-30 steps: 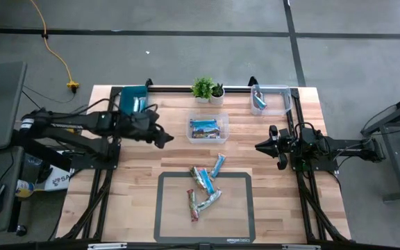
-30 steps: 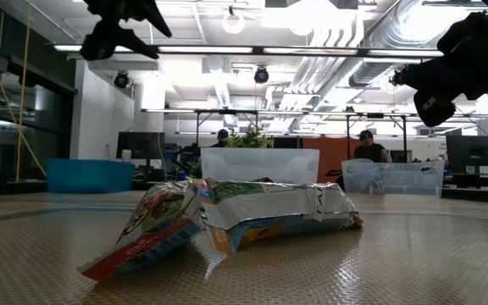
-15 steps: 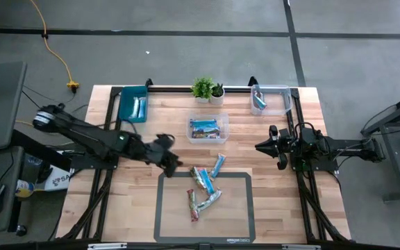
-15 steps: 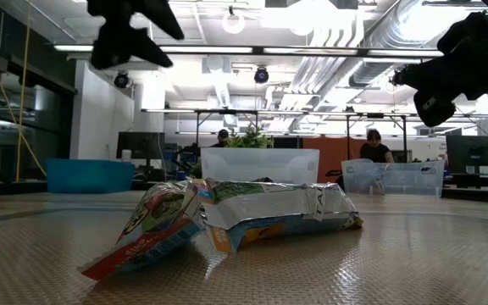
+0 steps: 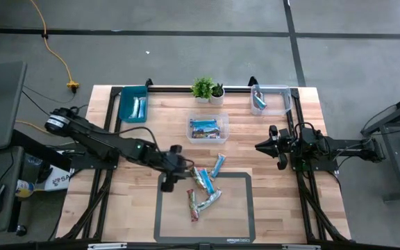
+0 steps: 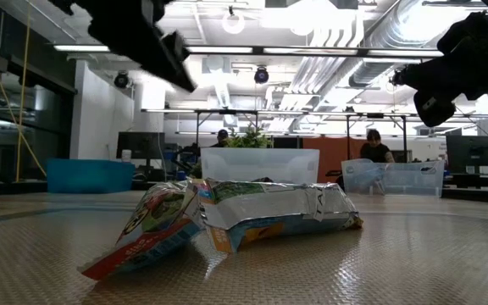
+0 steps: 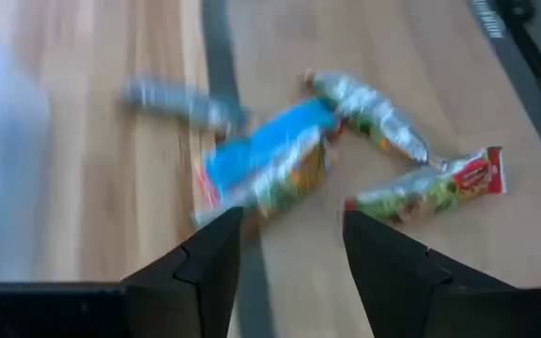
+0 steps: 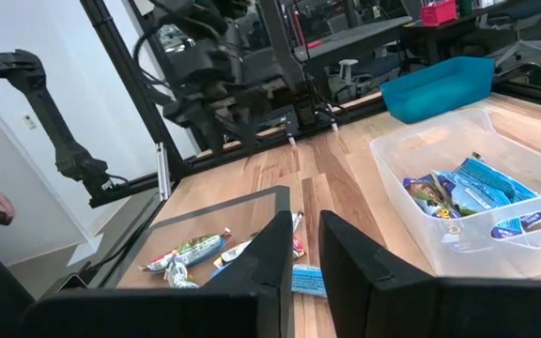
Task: Pick and place Granola Bars by type
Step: Put the orange granola bar in the blue bin
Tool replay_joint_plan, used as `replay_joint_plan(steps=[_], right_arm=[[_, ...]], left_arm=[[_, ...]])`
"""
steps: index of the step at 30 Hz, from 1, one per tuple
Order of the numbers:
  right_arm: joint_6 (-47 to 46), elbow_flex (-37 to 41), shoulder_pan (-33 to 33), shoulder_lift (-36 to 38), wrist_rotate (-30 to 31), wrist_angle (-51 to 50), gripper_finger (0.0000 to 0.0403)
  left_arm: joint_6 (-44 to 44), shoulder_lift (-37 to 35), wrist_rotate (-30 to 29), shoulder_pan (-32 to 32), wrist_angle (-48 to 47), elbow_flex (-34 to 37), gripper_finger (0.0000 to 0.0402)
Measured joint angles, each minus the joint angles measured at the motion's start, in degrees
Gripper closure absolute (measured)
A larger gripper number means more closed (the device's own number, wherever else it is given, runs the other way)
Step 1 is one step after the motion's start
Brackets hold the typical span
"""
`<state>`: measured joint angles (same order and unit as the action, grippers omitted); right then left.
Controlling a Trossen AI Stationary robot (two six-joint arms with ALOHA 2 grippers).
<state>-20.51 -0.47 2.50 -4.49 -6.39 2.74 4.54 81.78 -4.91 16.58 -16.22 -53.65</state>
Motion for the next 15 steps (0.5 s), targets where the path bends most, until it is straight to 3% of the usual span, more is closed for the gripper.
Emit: replay_joint_plan(steps=[5,15], right_arm=[[0.0,0.0,0.0,0.0,0.0,-0.1,0.0366],[0.0,0.0,0.0,0.0,0.0,-0.1,0.0365]], left_arm=[[-16.2,0.5,-3.2,0.0,2.5,0.0,0.022],[-31.5,5.1,-2.9,-1.6,2.5,0.0,0.022]])
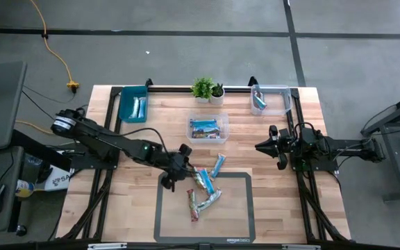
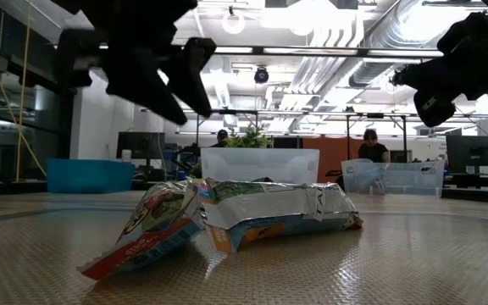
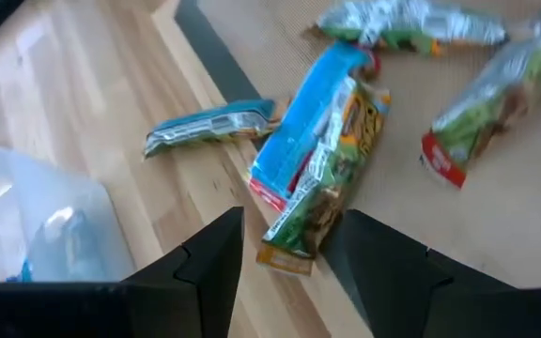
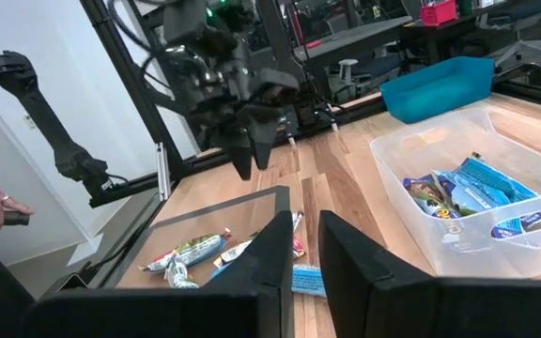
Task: Pick and place Granola Bars by type
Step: Put the orange granola bar in the blue bin
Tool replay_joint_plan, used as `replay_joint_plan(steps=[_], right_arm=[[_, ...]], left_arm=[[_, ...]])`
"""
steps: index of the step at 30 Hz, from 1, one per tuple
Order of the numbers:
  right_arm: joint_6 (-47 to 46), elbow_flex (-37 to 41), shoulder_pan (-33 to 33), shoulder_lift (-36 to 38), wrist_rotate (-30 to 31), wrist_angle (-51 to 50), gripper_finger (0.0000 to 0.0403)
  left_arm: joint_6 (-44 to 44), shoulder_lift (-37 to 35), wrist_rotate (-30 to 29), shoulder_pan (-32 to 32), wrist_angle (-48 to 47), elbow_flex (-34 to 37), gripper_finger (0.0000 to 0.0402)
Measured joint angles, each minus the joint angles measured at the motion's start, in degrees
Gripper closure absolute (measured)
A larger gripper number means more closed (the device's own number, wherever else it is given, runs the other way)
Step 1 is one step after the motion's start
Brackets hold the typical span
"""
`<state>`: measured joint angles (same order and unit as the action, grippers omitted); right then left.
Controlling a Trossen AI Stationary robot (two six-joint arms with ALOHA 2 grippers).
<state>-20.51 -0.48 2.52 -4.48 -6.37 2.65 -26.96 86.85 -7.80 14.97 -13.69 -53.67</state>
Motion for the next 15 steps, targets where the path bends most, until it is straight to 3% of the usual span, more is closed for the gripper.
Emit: replay_joint_plan(steps=[15], right_arm=[[0.0,0.0,0.0,0.0,0.0,0.1,0.0362]], left_arm=[[-16.2,6.6,2.5,-0.4,0.7,-0.1,0.022]])
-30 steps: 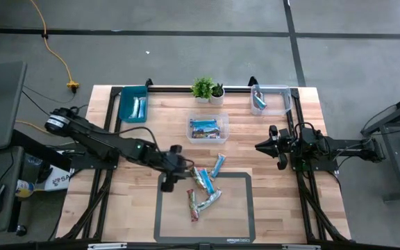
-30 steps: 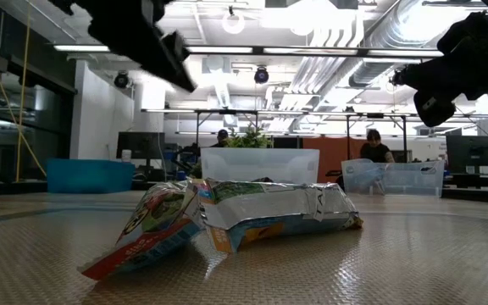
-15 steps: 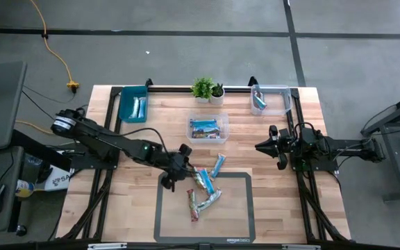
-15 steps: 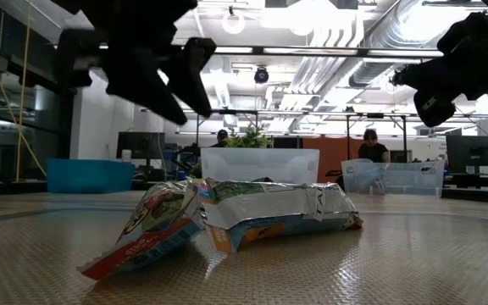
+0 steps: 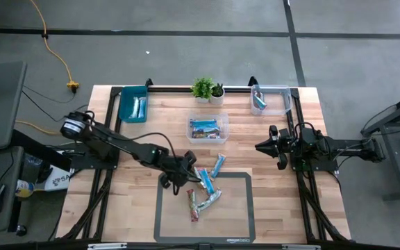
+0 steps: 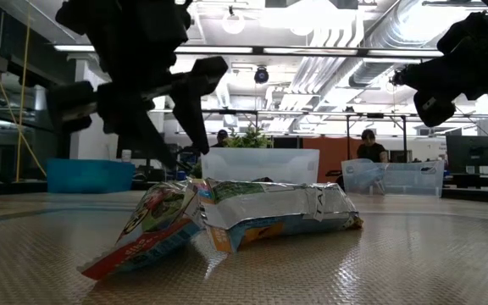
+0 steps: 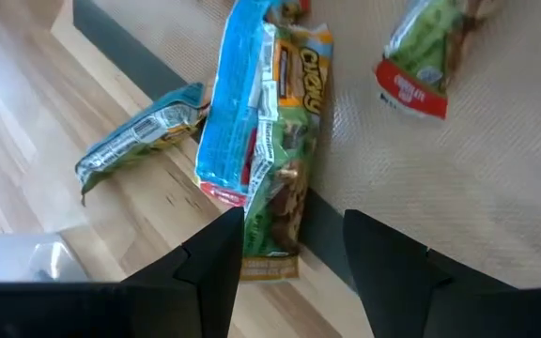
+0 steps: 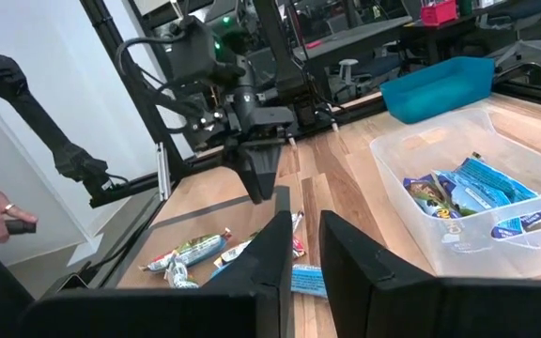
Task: Pick and place Granola Bars by type
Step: Put the orange granola bar in the blue bin
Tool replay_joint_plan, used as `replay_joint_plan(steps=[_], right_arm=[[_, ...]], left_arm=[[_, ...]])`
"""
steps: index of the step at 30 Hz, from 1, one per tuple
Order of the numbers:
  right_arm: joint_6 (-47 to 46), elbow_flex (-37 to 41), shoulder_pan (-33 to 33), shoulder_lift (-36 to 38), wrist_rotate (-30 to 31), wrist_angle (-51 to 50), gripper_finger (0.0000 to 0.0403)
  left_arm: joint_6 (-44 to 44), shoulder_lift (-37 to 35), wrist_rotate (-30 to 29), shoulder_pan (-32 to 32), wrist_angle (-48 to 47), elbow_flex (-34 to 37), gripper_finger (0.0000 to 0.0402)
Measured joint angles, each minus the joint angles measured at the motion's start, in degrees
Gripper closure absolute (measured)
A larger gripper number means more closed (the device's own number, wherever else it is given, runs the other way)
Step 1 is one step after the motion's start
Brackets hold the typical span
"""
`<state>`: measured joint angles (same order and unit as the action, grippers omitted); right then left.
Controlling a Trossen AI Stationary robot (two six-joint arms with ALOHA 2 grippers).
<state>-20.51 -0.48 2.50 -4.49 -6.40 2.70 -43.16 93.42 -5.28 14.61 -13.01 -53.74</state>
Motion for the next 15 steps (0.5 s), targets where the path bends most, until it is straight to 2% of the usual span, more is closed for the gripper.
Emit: replay_joint_plan(steps=[7,12,15], right_arm=[[0.0,0.0,0.0,0.0,0.0,0.0,0.0366],[0.0,0.0,0.0,0.0,0.0,0.0,0.0363],[0.0,0.0,0.0,0.0,0.0,0.0,0.0362]], left_arm=[[-7.3,3.8,-0.5,0.0,0.1,-1.7,0.022],[-13.5,6.7,-6.9,0.0,0.2,-3.7,0.022],[-14.0,7.1,-10.0,0.0,0.8,-4.4,0.022]])
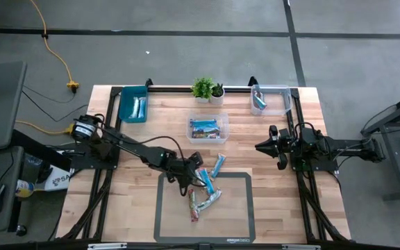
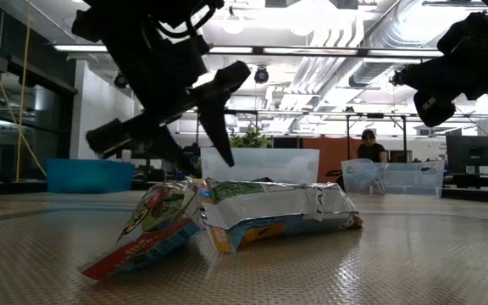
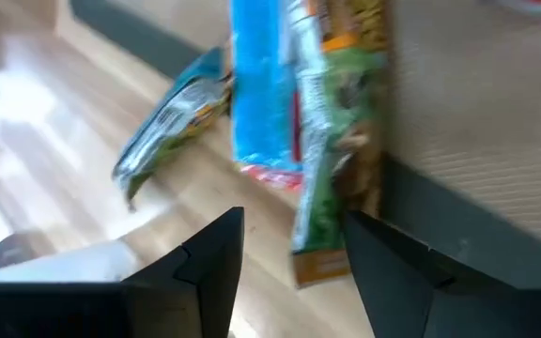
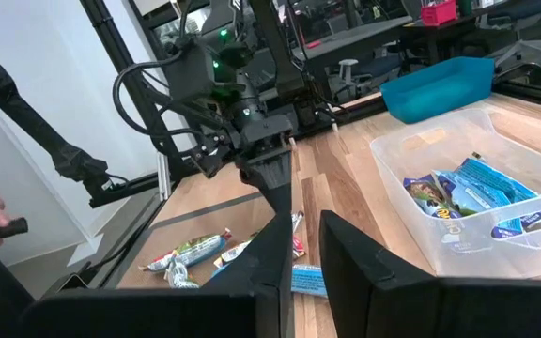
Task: Pick and place Granola Bars by type
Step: Put the orange granola bar in the blue bin
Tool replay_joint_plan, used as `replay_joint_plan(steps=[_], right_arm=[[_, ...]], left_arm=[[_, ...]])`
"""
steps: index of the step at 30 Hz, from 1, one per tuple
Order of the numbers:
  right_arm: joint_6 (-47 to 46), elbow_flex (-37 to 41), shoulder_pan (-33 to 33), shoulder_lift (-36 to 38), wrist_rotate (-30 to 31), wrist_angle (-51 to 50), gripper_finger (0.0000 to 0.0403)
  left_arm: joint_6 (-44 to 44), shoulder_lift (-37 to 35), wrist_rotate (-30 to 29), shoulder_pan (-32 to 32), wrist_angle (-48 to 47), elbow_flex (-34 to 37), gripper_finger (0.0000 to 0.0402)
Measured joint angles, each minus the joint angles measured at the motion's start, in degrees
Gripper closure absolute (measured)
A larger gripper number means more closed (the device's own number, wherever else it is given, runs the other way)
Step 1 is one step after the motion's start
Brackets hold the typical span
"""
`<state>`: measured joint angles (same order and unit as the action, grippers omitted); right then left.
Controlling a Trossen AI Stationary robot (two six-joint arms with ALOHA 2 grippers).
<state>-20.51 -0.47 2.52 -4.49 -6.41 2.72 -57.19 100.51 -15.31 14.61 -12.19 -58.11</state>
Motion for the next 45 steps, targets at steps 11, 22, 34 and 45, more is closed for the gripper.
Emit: replay_joint_plan(steps=[11,22,34,45], right_arm=[[0.0,0.0,0.0,0.0,0.0,0.0,0.0367],[0.0,0.0,0.0,0.0,0.0,0.0,0.0367],[0.0,0.0,0.0,0.0,0.0,0.0,0.0362],[0.0,0.0,0.0,-0.7,0.0,0.0,0.0364]], left_arm=[[4.5,0.0,2.3,0.0,-1.2,-0.1,0.022],[8.0,0.0,4.3,0.0,-1.2,-0.1,0.0171],[3.4,1.8,5.5,0.0,-1.3,0.0,0.0147],[3.5,3.7,2.9,-0.5,1.8,-0.1,0.0147]])
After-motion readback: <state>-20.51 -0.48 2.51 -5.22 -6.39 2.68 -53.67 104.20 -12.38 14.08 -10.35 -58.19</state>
